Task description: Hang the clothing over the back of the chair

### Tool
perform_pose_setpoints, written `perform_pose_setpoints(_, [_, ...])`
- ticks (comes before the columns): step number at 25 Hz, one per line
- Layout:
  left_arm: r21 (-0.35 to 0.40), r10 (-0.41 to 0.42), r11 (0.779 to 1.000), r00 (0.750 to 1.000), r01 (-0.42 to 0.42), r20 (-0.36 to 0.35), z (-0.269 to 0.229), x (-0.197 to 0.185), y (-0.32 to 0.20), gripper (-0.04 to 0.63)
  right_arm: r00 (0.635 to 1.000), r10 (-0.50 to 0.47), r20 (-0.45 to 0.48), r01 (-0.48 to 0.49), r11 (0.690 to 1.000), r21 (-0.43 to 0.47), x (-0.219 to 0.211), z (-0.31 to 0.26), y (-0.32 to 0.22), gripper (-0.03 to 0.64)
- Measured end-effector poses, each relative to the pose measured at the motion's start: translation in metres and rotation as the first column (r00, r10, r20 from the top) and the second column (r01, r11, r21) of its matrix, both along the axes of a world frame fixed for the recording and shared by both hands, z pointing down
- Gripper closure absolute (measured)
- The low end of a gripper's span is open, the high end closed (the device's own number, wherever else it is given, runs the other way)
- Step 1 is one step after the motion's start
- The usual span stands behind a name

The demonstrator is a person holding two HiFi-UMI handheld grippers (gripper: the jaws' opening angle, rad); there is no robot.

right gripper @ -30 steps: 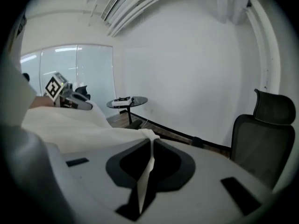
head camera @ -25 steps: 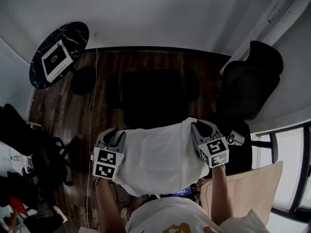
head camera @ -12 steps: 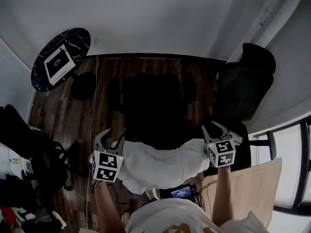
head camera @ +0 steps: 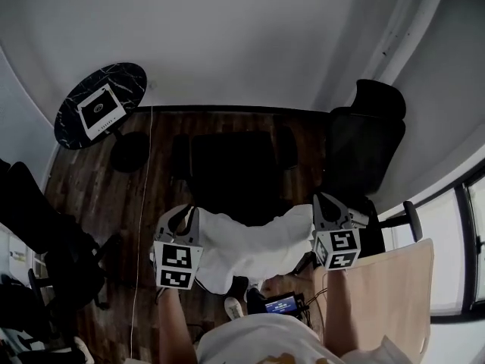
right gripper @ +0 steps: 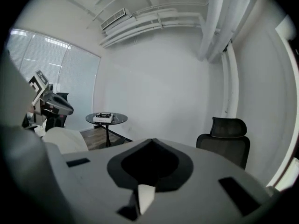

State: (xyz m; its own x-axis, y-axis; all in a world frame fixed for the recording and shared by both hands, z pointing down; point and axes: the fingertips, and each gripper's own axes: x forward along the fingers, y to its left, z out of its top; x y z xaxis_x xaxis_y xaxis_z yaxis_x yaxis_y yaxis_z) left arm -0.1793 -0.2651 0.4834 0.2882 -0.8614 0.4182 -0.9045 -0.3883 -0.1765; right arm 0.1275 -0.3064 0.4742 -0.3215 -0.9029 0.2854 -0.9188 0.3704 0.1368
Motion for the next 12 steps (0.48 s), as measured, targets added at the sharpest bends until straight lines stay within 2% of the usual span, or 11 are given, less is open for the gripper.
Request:
perform_pose_setpoints(1, [0.024,0.004,1.000,1.000,-0.003,-0.016,-0.006,0.004,0.005,0.568,1.000,-0.011,0.018,0.011,1.000,0.008,-0.007,-0.004,0.008,0.605])
perform_pose_setpoints(5, [0.097,0.015,0.995,0.996,-0.006,-0.087,-0.019,0.018,0.032,0.575,0.986,-0.080,0.143,0.077,0.997,0.027,-0.042,-0.020,0.047,0.606])
perform_pose_setpoints(7, [0.103,0.039,0.995,0.982,-0.020,-0.184,-0.017,0.032,0.047,0.575,0.979,-0.095,0.182,0.090,0.995,0.032,-0.050,-0.025,0.070,0.606])
perform_pose_setpoints(8, [0.100,0.058,0.994,0.965,-0.033,-0.255,-0.017,0.039,0.054,0.575,0.979,-0.098,0.181,0.093,0.995,0.035,-0.052,-0.026,0.081,0.606])
perform_pose_setpoints(10, [0.096,0.100,0.993,0.910,-0.066,-0.403,-0.020,0.051,0.069,0.575,0.984,-0.100,0.148,0.093,0.994,0.051,-0.055,-0.027,0.100,0.606])
perform_pose_setpoints(12, [0.093,0.117,0.992,0.858,-0.081,-0.500,-0.024,0.057,0.081,0.575,0.990,-0.088,0.115,0.079,0.994,0.075,-0.053,-0.029,0.116,0.606])
